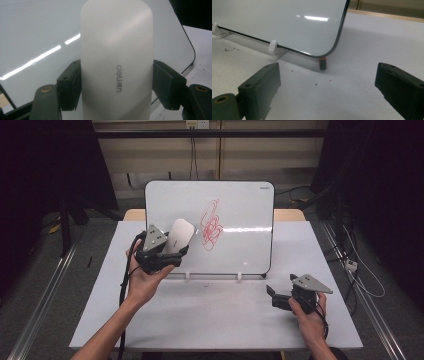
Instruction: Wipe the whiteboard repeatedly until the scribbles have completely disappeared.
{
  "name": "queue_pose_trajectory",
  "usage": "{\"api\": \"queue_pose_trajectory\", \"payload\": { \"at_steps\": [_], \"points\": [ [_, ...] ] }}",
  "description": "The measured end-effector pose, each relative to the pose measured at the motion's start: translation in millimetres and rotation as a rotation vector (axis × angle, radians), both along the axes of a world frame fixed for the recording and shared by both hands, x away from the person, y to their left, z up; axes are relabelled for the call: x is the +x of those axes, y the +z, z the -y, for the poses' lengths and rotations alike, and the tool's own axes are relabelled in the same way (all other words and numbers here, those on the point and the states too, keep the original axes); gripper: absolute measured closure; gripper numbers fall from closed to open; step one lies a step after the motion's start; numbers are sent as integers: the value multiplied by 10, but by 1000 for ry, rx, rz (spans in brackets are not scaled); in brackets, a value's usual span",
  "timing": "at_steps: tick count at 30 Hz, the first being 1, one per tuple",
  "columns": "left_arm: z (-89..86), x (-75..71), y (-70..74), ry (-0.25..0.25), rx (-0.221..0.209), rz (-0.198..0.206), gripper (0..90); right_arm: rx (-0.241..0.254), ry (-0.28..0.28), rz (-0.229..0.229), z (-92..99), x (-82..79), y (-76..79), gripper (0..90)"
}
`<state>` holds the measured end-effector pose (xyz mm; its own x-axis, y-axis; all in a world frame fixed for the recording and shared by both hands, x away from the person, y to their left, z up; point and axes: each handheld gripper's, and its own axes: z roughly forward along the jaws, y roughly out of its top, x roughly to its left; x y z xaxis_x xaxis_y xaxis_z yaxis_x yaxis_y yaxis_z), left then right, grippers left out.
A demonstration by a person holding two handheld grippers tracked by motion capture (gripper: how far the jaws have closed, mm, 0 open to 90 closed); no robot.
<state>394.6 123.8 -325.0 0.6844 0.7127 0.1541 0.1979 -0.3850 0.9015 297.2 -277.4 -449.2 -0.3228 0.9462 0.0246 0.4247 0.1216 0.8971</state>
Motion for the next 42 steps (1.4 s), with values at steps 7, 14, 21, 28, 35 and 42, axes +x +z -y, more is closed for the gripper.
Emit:
{"api": "queue_pose_trajectory", "payload": {
  "at_steps": [7, 14, 21, 28, 35, 42],
  "points": [
    [101, 135, 46, 5, -1, 4, 310, -7, 2, 1, -8, 2, 1, 64],
    [171, 270, 141, 14, 0, 20, 310, -2, -4, -3, -7, 5, -1, 64],
    [272, 387, 242, 17, 27, 48, 310, 3, -6, -3, -4, 10, -2, 64],
    [370, 497, 268, 24, 48, 56, 310, 5, -8, -6, -7, 19, -4, 64],
    [474, 646, 236, 47, 92, 63, 310, 5, -1, -7, -5, 6, -2, 63],
    [537, 788, 223, 87, 127, 64, 310, 5, 7, -5, -4, 3, -3, 63]
  ]
}}
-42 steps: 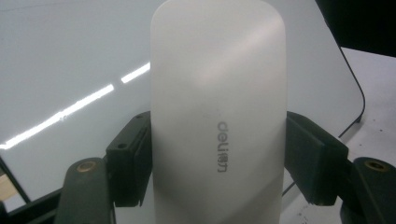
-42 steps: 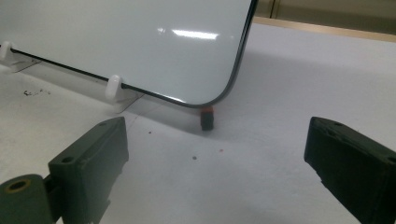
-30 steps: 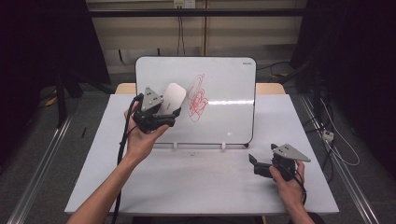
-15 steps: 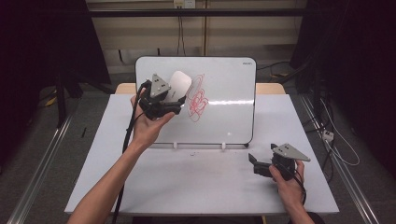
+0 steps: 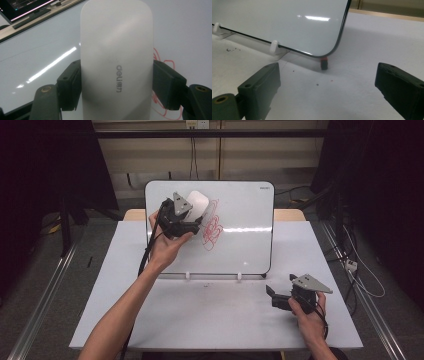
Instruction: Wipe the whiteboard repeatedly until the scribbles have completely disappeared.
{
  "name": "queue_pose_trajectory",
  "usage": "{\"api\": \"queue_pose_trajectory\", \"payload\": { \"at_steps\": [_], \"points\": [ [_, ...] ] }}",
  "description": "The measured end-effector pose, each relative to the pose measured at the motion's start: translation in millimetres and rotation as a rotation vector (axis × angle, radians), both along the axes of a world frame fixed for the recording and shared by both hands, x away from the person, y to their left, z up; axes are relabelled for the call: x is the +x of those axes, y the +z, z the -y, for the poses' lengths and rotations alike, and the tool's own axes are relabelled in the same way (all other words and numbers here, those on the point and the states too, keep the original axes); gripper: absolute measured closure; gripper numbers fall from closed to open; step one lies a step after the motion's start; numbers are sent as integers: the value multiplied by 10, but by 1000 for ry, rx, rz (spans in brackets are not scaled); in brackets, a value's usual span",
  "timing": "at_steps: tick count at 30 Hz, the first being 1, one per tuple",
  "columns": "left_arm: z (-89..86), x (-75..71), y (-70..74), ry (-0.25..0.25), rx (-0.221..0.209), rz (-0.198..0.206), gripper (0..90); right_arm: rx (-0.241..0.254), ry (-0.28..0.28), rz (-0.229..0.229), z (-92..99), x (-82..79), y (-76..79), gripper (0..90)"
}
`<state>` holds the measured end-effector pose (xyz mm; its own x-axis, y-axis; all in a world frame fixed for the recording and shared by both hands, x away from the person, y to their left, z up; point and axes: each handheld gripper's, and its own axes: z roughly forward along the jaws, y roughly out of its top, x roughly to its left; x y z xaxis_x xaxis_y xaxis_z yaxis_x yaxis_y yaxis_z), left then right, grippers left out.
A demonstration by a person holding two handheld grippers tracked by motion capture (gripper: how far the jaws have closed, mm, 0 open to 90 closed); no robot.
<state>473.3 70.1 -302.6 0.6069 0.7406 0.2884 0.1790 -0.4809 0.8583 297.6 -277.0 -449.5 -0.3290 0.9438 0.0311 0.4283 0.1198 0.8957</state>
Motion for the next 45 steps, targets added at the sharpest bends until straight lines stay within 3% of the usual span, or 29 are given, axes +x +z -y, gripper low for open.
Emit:
{"api": "queue_pose_trajectory", "payload": {
  "at_steps": [16, 25, 45],
  "points": [
    [140, 168, -3, 35, 48, -5, 310, -1, 4, 2, -2, -6, 3, 63],
    [212, 208, -25, 59, 109, 20, 309, -3, 7, 1, -5, 0, 2, 63],
    [265, 199, -47, 87, 109, 37, 309, -5, 5, 0, -11, -2, 0, 65]
  ]
}}
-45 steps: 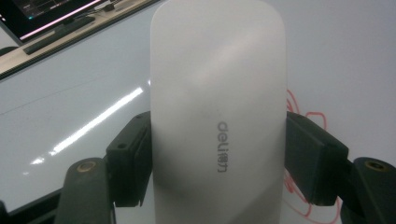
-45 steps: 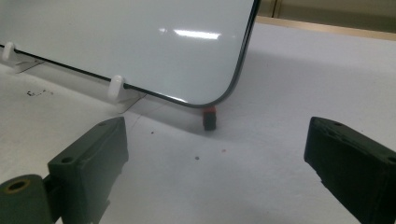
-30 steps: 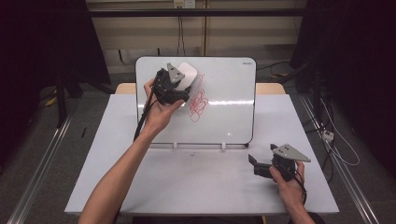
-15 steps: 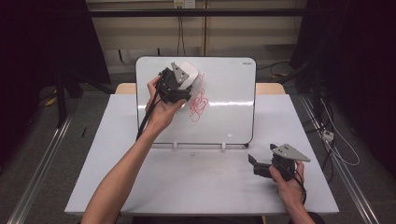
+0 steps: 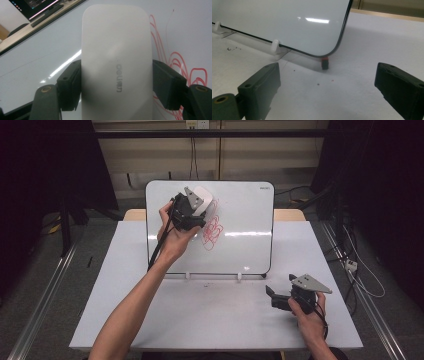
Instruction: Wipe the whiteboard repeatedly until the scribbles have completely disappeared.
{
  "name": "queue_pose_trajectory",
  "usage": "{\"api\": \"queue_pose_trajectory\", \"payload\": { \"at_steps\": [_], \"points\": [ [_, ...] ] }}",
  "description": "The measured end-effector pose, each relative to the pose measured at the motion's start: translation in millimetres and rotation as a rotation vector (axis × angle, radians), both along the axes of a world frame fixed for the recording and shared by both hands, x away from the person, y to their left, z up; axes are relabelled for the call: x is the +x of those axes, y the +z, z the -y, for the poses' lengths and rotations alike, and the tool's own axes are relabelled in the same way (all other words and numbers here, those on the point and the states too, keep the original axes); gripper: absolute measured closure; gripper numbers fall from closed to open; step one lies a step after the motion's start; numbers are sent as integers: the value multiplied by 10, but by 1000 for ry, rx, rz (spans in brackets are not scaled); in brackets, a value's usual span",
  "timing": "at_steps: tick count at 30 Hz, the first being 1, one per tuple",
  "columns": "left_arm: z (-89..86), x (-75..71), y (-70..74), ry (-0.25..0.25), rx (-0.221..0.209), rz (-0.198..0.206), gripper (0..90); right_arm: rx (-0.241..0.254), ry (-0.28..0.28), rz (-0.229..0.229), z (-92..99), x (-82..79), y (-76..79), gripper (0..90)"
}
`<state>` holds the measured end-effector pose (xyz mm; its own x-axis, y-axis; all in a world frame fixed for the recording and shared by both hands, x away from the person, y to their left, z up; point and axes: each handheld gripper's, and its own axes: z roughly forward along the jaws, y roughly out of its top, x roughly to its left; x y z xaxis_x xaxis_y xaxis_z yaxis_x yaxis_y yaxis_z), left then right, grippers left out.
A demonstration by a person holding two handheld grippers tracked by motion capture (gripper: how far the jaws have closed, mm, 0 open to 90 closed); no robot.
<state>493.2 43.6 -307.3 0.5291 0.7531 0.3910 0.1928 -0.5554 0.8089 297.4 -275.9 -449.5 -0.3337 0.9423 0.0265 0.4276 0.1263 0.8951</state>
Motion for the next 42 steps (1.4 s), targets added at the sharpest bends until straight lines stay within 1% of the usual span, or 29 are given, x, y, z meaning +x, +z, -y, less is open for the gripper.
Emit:
{"api": "queue_pose_trajectory", "payload": {
  "at_steps": [1, 2, 3, 5, 8, 9, 10, 12, 13, 15, 16, 17, 18, 22, 24, 26, 28, 29, 30, 32, 33, 34, 37, 38, 40, 42],
  "points": [
    [-1, -1, -2, 0, 0, 0, 309, 0, 0, 0, -1, 1, 0, 65],
    [7, -5, -9, 3, -10, 1, 309, -1, 0, 0, -1, 1, -1, 65],
    [5, -10, -2, -4, 6, -7, 309, -1, 0, -1, 0, 2, -2, 65],
    [37, -31, -22, -13, 16, 2, 309, 0, 0, -1, -1, 3, -2, 65],
    [81, -60, -72, -25, 20, 6, 309, -1, 1, 0, -2, -1, 0, 65],
    [87, -69, -79, -28, 19, -3, 309, 0, 1, 0, -2, -3, 0, 65],
    [99, -76, -92, -25, 18, 6, 309, 0, 2, 0, -2, -3, 0, 65],
    [118, -91, -107, -27, 26, 6, 309, 0, 1, 0, -2, -2, 0, 65],
    [135, -101, -118, -26, 22, 1, 309, 0, 2, 0, -3, -2, -1, 65],
    [170, -117, -141, -32, 34, 5, 309, -1, 2, -2, -6, 1, -2, 65],
    [188, -123, -156, -28, 29, 13, 309, 0, 2, -3, -8, 2, -1, 65],
    [199, -133, -159, -34, 38, 4, 309, -1, 3, -2, -9, 1, -1, 66],
    [216, -145, -173, -36, 39, 10, 309, -1, 4, -1, -9, 1, 0, 66],
    [262, -195, -210, -50, 67, 15, 309, -1, 2, -1, -8, 1, -1, 65],
    [294, -216, -231, -60, 90, 22, 309, 0, 3, -2, -9, 3, -3, 66],
    [302, -233, -236, -56, 88, 18, 309, -1, 5, 0, -10, 2, -2, 66],
    [311, -238, -248, -59, 84, 28, 309, 0, 5, -2, -9, 1, -2, 65],
    [304, -235, -238, -61, 89, 17, 310, 0, 4, -2, -9, 3, -3, 65],
    [296, -223, -229, -63, 88, 16, 310, 0, 3, -3, -10, 3, -3, 65],
    [300, -209, -224, -63, 70, 3, 310, -1, 5, -2, -11, 3, -2, 65],
    [296, -202, -214, -63, 71, -8, 310, 0, 6, -2, -11, 4, -2, 65],
    [297, -191, -201, -68, 68, -4, 310, 0, 6, -2, -9, 5, -3, 65],
    [297, -160, -143, -73, 70, -14, 310, 2, 4, -3, -5, 3, -2, 65],
    [296, -144, -122, -69, 59, -12, 310, 2, 5, -2, -5, 2, -2, 65],
    [296, -107, -75, -66, 52, -15, 310, 3, 7, -1, -3, 0, -1, 65],
    [304, -73, -40, -64, 52, -16, 310, 4, 9, -2, -2, -4, 0, 65]
  ]
}}
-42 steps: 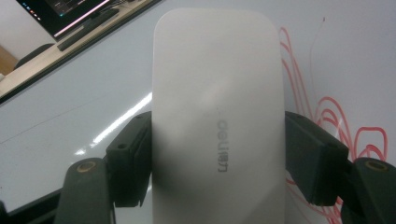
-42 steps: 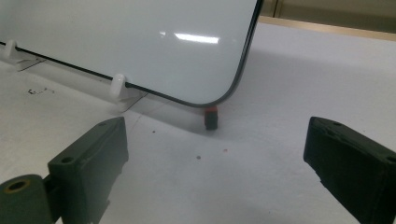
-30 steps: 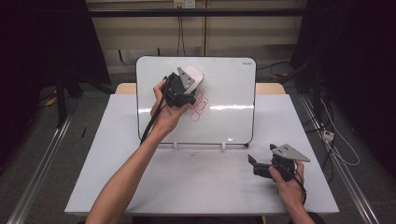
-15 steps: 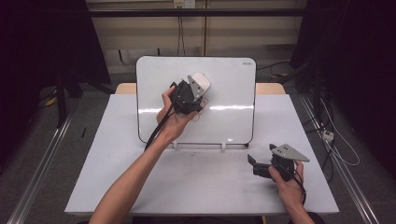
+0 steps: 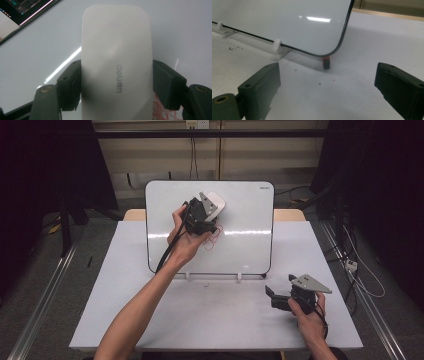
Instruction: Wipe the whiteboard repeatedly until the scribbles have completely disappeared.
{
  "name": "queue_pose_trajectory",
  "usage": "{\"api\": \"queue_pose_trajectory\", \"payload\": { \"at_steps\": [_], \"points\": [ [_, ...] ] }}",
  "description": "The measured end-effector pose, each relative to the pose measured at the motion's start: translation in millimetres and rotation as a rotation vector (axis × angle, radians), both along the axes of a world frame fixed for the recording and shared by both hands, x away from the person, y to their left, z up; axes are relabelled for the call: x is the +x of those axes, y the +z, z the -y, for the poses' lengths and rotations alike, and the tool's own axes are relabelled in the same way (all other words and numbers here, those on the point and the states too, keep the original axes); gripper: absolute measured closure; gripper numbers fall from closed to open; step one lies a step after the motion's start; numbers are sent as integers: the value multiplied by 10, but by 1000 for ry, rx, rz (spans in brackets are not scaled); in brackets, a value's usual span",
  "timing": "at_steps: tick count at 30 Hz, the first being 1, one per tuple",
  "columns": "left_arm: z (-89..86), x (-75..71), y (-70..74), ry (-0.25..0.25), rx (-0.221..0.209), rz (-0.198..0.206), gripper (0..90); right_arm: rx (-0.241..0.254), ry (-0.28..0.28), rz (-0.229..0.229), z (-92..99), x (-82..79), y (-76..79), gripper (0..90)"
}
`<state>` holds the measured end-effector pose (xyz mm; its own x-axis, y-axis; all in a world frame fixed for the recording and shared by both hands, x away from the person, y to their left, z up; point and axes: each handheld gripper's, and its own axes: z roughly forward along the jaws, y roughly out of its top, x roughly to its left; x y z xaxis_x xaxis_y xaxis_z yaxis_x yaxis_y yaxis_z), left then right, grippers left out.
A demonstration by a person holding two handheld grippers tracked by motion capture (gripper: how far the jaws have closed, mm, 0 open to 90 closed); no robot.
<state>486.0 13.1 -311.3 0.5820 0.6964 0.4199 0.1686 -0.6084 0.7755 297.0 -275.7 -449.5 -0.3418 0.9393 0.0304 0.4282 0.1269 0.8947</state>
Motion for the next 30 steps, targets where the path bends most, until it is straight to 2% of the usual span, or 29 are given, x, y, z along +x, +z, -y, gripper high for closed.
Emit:
{"api": "queue_pose_trajectory", "payload": {
  "at_steps": [6, 8, 13, 17, 22, 24, 26, 27, 28, 29, 30],
  "points": [
    [1, 77, 110, 21, -19, 0, 309, 4, 3, -1, -2, -3, 0, 64],
    [4, 94, 131, 37, -46, -6, 310, 4, 6, -1, -3, -7, 2, 64],
    [32, 103, 146, 50, -29, -8, 310, 7, 8, -2, -5, -13, 3, 64],
    [70, 76, 136, 55, 5, 16, 310, 7, 8, -2, -7, -12, 3, 63],
    [89, 75, 119, 42, 18, 23, 310, 7, 4, -3, -7, -9, 2, 63],
    [119, 54, 103, 29, 43, 31, 311, 5, 5, -3, -8, -7, 1, 63],
    [160, 30, 75, 23, 46, 29, 310, 5, 5, -3, -9, -7, 1, 63],
    [172, 26, 74, 11, 68, 32, 311, 7, 4, -3, -9, -9, 3, 63],
    [187, 21, 63, 11, 73, 36, 311, 7, 4, -2, -8, -11, 3, 62],
    [205, 9, 52, 13, 69, 22, 311, 6, 4, -3, -6, -12, 4, 62],
    [225, 2, 37, 7, 75, 30, 311, 6, 3, -3, -4, -11, 3, 62]
  ]
}}
